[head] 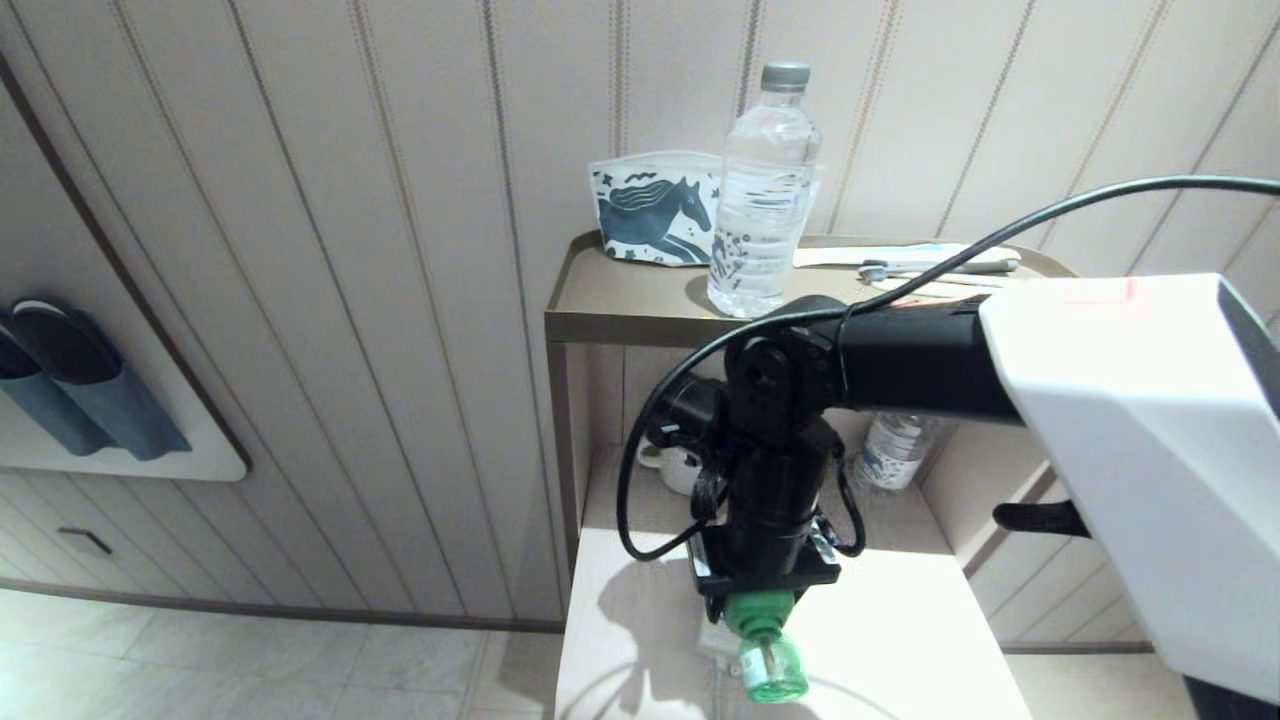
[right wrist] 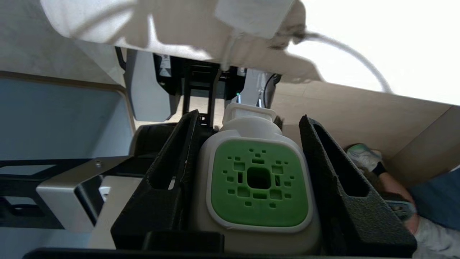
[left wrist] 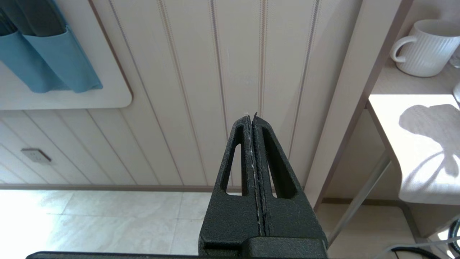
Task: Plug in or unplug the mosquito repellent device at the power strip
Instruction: Insert the plug into the socket
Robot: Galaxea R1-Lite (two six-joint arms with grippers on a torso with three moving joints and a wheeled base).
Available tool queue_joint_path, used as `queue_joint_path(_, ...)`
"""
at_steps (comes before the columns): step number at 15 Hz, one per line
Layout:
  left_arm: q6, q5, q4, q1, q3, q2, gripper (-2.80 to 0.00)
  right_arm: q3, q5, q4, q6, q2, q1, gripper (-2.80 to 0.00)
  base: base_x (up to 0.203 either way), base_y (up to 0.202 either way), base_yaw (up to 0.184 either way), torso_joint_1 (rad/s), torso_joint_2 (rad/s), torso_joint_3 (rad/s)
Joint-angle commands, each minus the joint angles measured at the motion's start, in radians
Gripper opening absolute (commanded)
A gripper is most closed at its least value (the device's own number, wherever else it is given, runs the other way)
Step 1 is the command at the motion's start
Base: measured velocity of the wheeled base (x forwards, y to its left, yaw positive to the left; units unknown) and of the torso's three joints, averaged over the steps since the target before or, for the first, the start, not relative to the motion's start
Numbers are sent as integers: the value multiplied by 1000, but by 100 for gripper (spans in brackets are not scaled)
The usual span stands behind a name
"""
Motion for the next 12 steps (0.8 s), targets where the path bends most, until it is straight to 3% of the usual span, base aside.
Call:
queue_joint_path(1, 1, 0, 0, 1, 0, 1, -280, 0, 0, -6, 11, 9, 10, -280, 0, 0, 0, 0, 0, 0)
queue_joint_path(12, 1, 0, 0, 1, 0, 1, -280, -1, 5, -186, 74, 104, -40, -280, 0, 0, 0, 0, 0, 0)
